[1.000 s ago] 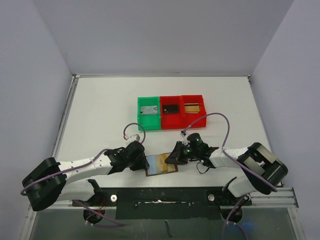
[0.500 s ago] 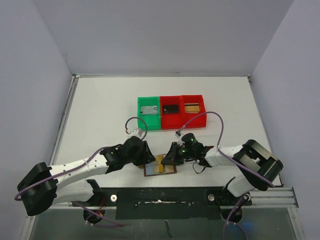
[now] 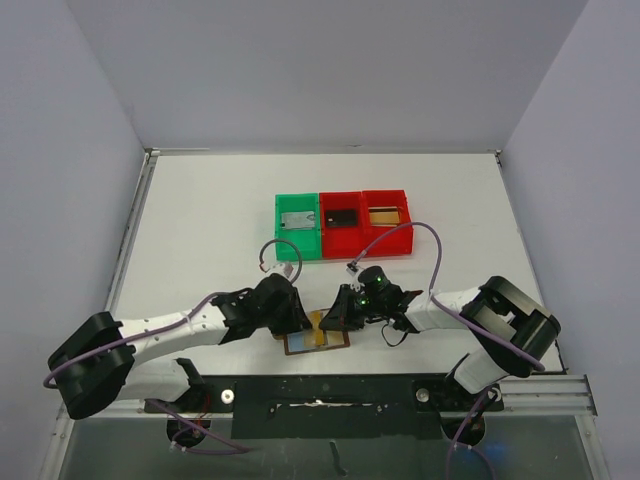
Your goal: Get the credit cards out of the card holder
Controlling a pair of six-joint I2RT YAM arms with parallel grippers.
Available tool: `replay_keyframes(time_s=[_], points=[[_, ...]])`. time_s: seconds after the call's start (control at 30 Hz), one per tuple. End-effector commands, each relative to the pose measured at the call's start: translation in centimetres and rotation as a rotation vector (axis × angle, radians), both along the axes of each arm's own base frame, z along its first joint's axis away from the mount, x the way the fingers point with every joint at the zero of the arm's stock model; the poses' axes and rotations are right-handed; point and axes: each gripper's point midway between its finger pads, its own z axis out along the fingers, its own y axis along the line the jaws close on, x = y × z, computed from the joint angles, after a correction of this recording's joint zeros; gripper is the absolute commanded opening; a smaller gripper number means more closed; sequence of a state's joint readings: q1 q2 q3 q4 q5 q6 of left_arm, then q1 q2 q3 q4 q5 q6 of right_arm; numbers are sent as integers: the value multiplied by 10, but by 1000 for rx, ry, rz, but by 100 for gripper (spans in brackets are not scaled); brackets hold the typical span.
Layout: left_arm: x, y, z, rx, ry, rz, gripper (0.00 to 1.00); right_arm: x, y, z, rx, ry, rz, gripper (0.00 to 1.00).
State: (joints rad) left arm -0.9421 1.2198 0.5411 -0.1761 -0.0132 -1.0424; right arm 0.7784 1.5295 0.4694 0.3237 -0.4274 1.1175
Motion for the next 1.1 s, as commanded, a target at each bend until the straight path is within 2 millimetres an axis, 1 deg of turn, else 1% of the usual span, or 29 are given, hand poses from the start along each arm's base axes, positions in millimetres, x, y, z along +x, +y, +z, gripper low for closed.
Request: replay_keyframes(time_s=[0.0, 0.13, 0.23, 0.4, 0.57, 0.67, 0.83, 1.07], points=[[2, 0, -10, 44, 18, 7, 24, 11, 2, 14, 29, -39, -33, 4], [1, 12, -22, 128, 40, 35, 20, 14, -2, 14, 27, -37, -54, 5], [1, 21, -23, 153, 30, 54, 19, 15, -3, 16, 28, -38, -59, 5], [-2, 25, -25, 141, 27, 56, 19, 15, -1, 17, 43, -39, -50, 6], [-4, 24, -30, 134, 39, 52, 18, 14, 4, 17, 53, -38, -36, 21], [-4, 23, -31, 133, 38, 53, 16, 14, 6, 16, 63, -32, -33, 27], [-5, 25, -32, 138, 41, 53, 16, 14, 10, 10, 78, -12, -32, 27], [-6, 28, -34, 142, 44, 57, 15, 10, 20, 12, 118, -13, 6, 18]])
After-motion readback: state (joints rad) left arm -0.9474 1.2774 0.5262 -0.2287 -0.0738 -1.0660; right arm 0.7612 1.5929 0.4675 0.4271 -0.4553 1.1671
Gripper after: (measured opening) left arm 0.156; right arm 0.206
